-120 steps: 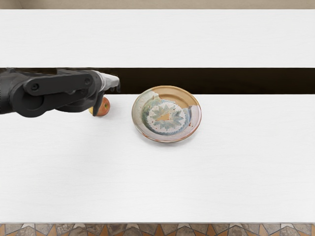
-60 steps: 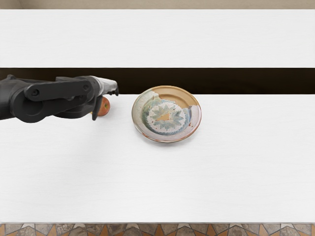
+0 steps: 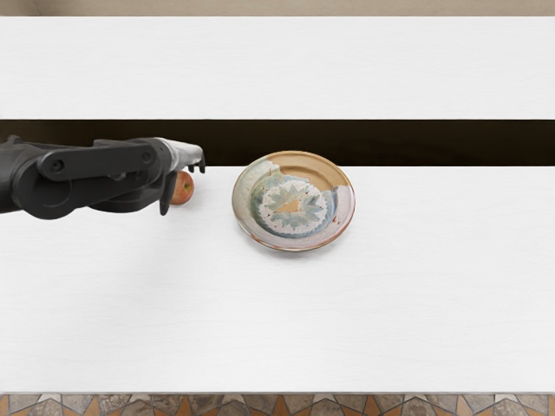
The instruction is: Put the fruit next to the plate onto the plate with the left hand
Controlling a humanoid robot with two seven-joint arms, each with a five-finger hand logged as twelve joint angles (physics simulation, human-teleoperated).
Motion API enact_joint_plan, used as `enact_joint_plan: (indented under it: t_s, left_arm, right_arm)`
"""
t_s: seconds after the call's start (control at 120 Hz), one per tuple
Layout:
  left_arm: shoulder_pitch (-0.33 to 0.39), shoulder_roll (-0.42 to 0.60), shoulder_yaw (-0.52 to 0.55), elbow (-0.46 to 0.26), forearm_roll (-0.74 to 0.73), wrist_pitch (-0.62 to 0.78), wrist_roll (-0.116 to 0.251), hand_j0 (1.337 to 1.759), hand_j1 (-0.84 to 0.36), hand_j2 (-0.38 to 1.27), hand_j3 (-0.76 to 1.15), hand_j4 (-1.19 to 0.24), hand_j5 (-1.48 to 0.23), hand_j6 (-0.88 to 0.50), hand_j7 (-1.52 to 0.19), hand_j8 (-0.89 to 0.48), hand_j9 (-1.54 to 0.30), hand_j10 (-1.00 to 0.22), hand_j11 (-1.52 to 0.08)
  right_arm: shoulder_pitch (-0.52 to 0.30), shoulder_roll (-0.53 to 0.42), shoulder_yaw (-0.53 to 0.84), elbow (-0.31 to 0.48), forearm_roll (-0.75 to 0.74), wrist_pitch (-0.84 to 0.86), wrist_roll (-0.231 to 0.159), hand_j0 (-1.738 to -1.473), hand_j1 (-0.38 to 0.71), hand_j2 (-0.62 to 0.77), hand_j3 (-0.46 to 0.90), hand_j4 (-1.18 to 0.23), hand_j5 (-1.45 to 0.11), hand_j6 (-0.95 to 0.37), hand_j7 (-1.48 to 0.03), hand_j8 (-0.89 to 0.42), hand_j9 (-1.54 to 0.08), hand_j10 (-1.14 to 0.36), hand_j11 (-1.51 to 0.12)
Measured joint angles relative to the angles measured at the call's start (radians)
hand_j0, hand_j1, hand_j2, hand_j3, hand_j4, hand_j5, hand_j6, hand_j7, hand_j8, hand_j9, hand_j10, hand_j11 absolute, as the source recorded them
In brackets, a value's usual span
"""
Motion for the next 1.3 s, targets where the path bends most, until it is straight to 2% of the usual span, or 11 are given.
enact_joint_plan:
  t_s: [0.517, 0.942, 1.108, 1.25, 1.3]
  left_arm:
    - [0.0, 0.014, 0.004, -0.007, -0.025, 0.0, 0.0, 1.658, -0.15, 0.09, 0.0, -0.42, -0.53, -0.41, -0.54, -0.4, -0.54, -0.42, -0.54]
    - [0.028, 0.008, -0.002, 0.001, -0.034, 0.002, 0.0, 1.658, -0.2, 0.09, 0.0, -0.46, -0.6, -0.45, -0.6, -0.46, -0.6, -0.46, -0.6]
    - [0.025, 0.008, -0.004, 0.003, -0.048, -0.002, 0.0, 1.657, -0.24, 0.2, 0.0, -0.53, -0.69, -0.43, -0.69, -0.46, -0.69, -0.53, -0.69]
    - [0.023, 0.008, -0.004, 0.003, -0.07, -0.006, 0.0, 1.653, -0.21, 0.2, 0.0, -0.54, -0.79, -0.42, -0.8, -0.45, -0.81, -0.6, -0.81]
    - [0.022, 0.009, -0.004, 0.003, -0.078, -0.006, 0.0, 1.653, -0.22, 0.28, 0.0, -0.55, -0.82, -0.42, -0.83, -0.46, -0.85, -0.63, -0.85]
  right_arm:
    - [0.0, 0.0, 0.0, 0.0, 0.0, 0.0, 0.0, -1.658, -0.31, -0.01, 0.0, -0.04, -0.05, -0.04, -0.05, -0.04, -0.05, -0.04, -0.05]
    - [0.0, 0.0, 0.0, 0.0, 0.0, 0.0, 0.0, -1.658, -0.31, -0.01, 0.0, -0.04, -0.05, -0.04, -0.05, -0.04, -0.05, -0.04, -0.05]
    - [0.0, 0.0, 0.0, 0.0, 0.0, 0.0, 0.0, -1.658, -0.31, -0.01, 0.0, -0.04, -0.05, -0.04, -0.05, -0.04, -0.05, -0.04, -0.05]
    - [0.0, 0.0, 0.0, 0.0, 0.0, 0.0, 0.0, -1.658, -0.31, -0.01, 0.0, -0.04, -0.05, -0.04, -0.05, -0.04, -0.05, -0.04, -0.05]
    - [0.0, 0.0, 0.0, 0.0, 0.0, 0.0, 0.0, -1.658, -0.31, -0.01, 0.0, -0.04, -0.05, -0.04, -0.05, -0.04, -0.05, -0.04, -0.05]
